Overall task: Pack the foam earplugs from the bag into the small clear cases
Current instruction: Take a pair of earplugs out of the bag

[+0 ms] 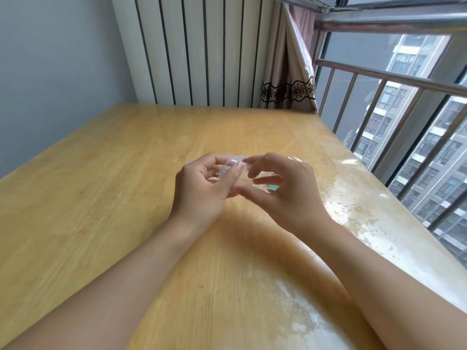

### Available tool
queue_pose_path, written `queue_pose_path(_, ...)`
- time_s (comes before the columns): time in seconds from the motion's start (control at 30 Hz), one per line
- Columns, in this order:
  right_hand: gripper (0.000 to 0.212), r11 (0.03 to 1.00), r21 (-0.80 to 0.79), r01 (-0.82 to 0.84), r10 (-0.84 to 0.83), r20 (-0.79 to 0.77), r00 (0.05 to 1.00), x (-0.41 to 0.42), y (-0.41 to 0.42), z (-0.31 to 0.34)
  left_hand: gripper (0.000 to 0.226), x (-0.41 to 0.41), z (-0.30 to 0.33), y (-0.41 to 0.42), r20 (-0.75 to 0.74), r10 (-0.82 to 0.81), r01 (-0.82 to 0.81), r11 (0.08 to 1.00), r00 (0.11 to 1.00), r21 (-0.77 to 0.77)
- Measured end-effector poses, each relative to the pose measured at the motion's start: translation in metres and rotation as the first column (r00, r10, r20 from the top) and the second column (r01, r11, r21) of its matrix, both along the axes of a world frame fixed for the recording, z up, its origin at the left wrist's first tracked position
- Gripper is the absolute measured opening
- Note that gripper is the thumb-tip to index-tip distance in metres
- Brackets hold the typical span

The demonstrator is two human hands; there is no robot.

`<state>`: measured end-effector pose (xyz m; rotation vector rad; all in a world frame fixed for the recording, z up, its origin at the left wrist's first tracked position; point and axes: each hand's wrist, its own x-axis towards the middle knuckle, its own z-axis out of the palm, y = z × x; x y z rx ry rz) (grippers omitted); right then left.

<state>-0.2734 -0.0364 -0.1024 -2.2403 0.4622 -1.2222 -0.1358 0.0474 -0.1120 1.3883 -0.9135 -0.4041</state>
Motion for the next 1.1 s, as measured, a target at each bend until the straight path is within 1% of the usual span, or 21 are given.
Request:
queue_pose_path(0.1,0.024,0.983,0.184,-0.003,0.005,-0.012,1.000,-0.006,-0.005,0.004,0.021,-0.002,0.004,0.000,-0.083,-0.086,0.090,0.995,0.993,0.047)
queue_pose_path(0.17,0.019,0.978,0.206,-0.032,0.040,-0.036,0.999,-0.008,-0.009,0.008,0.019,-0.002,0.008,0.001,-0.098,-0.161,0.168,0.984,0.982,0.067)
queue_pose_path(0.23,0.011,0.976,0.211,-0.047,0.052,-0.020,0.998,-0.009,-0.011,0.012,0.017,0.001,0.011,0.004,-0.091,-0.236,0.242,0.968,0.968,0.067)
queue_pose_path(0.33,0.008,0.964,0.264,-0.013,-0.002,0.053,0.999,-0.011,-0.016,0.015,0.034,0.008,0.012,0.007,-0.054,-0.340,0.345,0.930,0.939,0.130)
queue_pose_path(0.4,0.009,0.956,0.289,0.040,-0.061,0.065,0.996,-0.011,-0.020,0.013,0.037,0.010,0.009,0.008,-0.015,-0.368,0.366,0.917,0.930,0.162)
queue_pose_path(0.43,0.010,0.960,0.269,0.080,-0.098,0.051,0.994,-0.010,-0.021,0.010,0.036,0.010,0.007,0.008,0.021,-0.366,0.357,0.918,0.930,0.172)
queue_pose_path(0.5,0.012,0.973,0.156,0.172,-0.171,-0.022,0.985,-0.008,-0.024,0.004,0.025,0.007,0.001,0.007,0.114,-0.357,0.329,0.921,0.927,0.209)
queue_pose_path(0.53,0.010,0.977,0.093,0.191,-0.184,-0.075,0.980,-0.007,-0.025,0.002,0.019,0.006,-0.001,0.007,0.158,-0.351,0.309,0.920,0.923,0.242)
queue_pose_path(0.57,0.006,0.982,0.035,0.185,-0.180,-0.127,0.976,-0.007,-0.026,0.001,0.018,0.004,-0.003,0.006,0.194,-0.333,0.272,0.920,0.923,0.283)
queue_pose_path(0.6,0.003,0.985,-0.013,0.173,-0.172,-0.158,0.972,-0.008,-0.029,0.002,0.027,0.005,-0.004,0.005,0.227,-0.299,0.218,0.922,0.927,0.320)
queue_pose_path(0.67,0.006,0.980,-0.054,0.191,-0.197,-0.133,0.971,-0.016,-0.035,0.011,0.041,0.009,-0.006,0.004,0.268,-0.237,0.131,0.924,0.934,0.358)
queue_pose_path(0.73,0.012,0.972,-0.078,0.220,-0.228,-0.117,0.967,-0.030,-0.039,0.028,0.042,0.013,-0.007,0.005,0.324,-0.203,0.069,0.922,0.924,0.381)
queue_pose_path(0.77,0.014,0.972,-0.110,0.210,-0.226,-0.167,0.960,-0.038,-0.039,0.035,0.041,0.015,-0.006,0.005,0.367,-0.200,0.038,0.914,0.909,0.403)
queue_pose_path(0.8,0.014,0.973,-0.146,0.181,-0.214,-0.260,0.941,-0.045,-0.038,0.038,0.039,0.015,-0.007,0.005,0.414,-0.206,0.010,0.904,0.887,0.428)
queue_pose_path(0.83,0.013,0.973,-0.178,0.145,-0.204,-0.379,0.903,-0.049,-0.035,0.039,0.039,0.015,-0.006,0.005,0.463,-0.212,-0.023,0.891,0.861,0.452)
queue_pose_path(0.9,0.011,0.971,-0.218,0.095,-0.206,-0.570,0.796,-0.051,-0.028,0.033,0.041,0.014,-0.005,0.007,0.553,-0.219,-0.096,0.870,0.804,0.483)
queue_pose_path(1.0,0.017,0.965,-0.247,0.084,-0.232,-0.669,0.707,-0.043,-0.023,0.020,0.041,0.011,0.000,0.009,0.657,-0.200,-0.177,0.870,0.727,0.461)
queue_pose_path(1.1,0.022,0.964,-0.242,0.108,-0.251,-0.699,0.670,-0.040,-0.024,0.016,0.040,0.008,0.006,0.010,0.714,-0.179,-0.240,0.863,0.677,0.444)
